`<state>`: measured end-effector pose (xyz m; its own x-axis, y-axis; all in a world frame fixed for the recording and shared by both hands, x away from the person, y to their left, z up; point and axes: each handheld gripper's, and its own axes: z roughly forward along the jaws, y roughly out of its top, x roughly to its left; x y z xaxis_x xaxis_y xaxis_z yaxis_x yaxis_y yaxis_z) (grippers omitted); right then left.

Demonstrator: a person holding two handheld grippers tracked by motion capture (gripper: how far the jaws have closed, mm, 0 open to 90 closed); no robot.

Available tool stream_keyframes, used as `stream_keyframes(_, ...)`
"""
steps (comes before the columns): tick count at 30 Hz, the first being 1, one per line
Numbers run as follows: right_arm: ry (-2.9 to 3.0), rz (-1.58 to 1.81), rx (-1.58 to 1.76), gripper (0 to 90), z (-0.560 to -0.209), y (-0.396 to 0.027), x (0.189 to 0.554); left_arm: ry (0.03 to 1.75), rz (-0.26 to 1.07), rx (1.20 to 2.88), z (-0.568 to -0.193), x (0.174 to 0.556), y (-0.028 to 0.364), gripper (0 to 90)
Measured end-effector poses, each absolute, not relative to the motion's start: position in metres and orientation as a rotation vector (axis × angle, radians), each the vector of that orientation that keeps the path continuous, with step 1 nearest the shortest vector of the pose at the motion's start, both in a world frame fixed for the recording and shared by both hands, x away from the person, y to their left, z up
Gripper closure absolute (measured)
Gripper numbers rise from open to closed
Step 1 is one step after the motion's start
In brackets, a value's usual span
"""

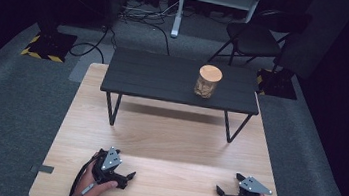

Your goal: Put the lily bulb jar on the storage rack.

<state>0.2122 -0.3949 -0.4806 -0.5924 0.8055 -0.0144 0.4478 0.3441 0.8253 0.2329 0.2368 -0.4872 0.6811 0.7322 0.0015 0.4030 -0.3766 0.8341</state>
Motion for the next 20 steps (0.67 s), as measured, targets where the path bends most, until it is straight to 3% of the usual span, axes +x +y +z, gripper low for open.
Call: stream_keyframes(20,2.188,1.140,1.111,0.4,-0.4801,-0.3936,0.2130,0.875,0.472,2.012,-0.4872,0.2329,0.2368,0.5)
